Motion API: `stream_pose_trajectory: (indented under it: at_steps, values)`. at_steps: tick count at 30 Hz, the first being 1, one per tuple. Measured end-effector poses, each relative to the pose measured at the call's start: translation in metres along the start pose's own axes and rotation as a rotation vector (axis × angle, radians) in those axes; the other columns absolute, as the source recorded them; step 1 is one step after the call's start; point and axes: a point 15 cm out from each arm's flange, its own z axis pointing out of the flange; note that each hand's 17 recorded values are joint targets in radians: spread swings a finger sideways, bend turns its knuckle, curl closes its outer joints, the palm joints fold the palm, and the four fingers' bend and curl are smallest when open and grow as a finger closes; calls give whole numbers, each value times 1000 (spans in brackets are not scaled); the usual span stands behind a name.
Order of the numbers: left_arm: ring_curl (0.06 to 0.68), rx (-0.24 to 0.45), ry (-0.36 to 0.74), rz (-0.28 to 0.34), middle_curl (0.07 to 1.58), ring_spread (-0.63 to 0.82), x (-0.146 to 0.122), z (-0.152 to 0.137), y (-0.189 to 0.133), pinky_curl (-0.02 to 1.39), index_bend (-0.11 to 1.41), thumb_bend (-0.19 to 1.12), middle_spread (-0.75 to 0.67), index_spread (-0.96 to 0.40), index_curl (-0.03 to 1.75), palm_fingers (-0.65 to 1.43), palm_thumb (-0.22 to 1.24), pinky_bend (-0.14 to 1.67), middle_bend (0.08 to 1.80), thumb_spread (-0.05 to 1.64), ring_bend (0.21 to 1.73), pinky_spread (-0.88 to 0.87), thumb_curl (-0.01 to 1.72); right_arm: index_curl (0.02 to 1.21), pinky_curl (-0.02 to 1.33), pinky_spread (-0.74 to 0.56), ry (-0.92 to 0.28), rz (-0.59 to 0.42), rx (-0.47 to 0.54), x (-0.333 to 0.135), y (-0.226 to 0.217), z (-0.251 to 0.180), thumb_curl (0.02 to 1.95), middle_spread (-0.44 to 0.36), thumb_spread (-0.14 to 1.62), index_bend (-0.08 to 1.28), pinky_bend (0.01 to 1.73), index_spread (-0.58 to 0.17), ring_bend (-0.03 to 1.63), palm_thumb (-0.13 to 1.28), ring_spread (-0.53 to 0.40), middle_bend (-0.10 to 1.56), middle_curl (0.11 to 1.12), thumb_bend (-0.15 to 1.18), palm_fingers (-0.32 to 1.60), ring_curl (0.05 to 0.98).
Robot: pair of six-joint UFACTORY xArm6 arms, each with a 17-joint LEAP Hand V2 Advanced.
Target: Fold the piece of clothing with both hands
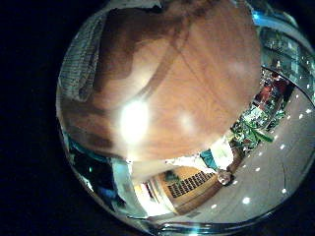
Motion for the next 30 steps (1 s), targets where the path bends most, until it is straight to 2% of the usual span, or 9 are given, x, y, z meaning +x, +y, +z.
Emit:
stream_pose_trajectory:
  at_steps: [5, 8, 9, 10, 12, 15, 23, 26, 30]
  values:
    - [213, -10, -4, 23, 205, 557, 10, 10, 8, 318, 123, -34, 551, 94, 190, -111, 36, 490, 164, 816, 637, 544, 323, 335, 287, 311, 32, -5, -23, 5, -1, 12, 353, -61, 1091, 179, 446, -322, 567, 589, -3, 284, 378, -14, 246, 276]
    - [212, -23, -6, 33, 202, 558, 14, 16, 14, 316, 127, -32, 550, 93, 187, -105, 39, 483, 167, 830, 631, 544, 321, 349, 266, 226, 44, -7, -53, 8, 7, 23, 371, -102, 1076, 200, 425, -324, 652, 654, -100, 321, 390, -5, 433, 288]
    - [212, -31, -5, 38, 201, 558, 16, 20, 17, 314, 129, -31, 550, 93, 187, -104, 40, 479, 167, 837, 630, 545, 320, 351, 251, 154, 48, -6, -63, 10, 10, 27, 381, -136, 1072, 212, 423, -342, 712, 683, -151, 383, 410, 0, 601, 298]
    - [211, -38, -5, 45, 200, 558, 18, 23, 20, 314, 130, -28, 549, 93, 187, -102, 46, 476, 166, 845, 628, 545, 321, 352, 265, 51, 52, -9, -75, 10, 15, 32, 388, -156, 1070, 203, 508, -356, 781, 708, -192, 409, 424, 1, 792, 318]
    - [210, -61, -3, 62, 201, 558, 24, 33, 29, 311, 136, -23, 545, 92, 189, -94, 60, 469, 170, 869, 621, 546, 320, 364, 285, -154, 48, -3, -96, 12, 28, 43, 399, -202, 1068, 189, 651, -387, 860, 743, -252, 456, 455, -2, 1023, 346]
    - [208, -91, -1, 87, 201, 559, 33, 50, 44, 309, 139, -21, 541, 91, 195, -85, 82, 460, 170, 908, 614, 546, 317, 467, 375, -301, 38, 4, -86, 16, 45, 60, 414, -235, 1074, 334, 811, -431, 976, 804, -270, 621, 551, -1, 1290, 435]
    - [206, -103, -24, 164, 211, 558, 61, 64, 65, 307, 142, -21, 520, 87, 206, -67, 133, 449, 175, 1004, 600, 546, 303, 725, 551, -317, 1, 116, 130, 58, 96, 81, 445, -248, 1130, 729, 1154, -455, 1192, 914, -265, 971, 749, 8, 1207, 571]
    - [207, -121, -33, 191, 214, 558, 71, 72, 71, 307, 139, -19, 513, 84, 209, -65, 147, 447, 176, 1030, 600, 546, 300, 794, 597, -301, -19, 194, 193, 88, 119, 80, 454, -244, 1168, 799, 1229, -446, 1245, 939, -263, 1046, 794, 5, 1138, 609]
    - [208, -136, -45, 220, 217, 557, 85, 83, 71, 306, 141, -18, 507, 82, 214, -62, 161, 443, 175, 1055, 600, 542, 296, 868, 641, -281, -18, 243, 214, 117, 142, 75, 461, -235, 1205, 850, 1285, -431, 1294, 950, -261, 1099, 837, -6, 1076, 649]
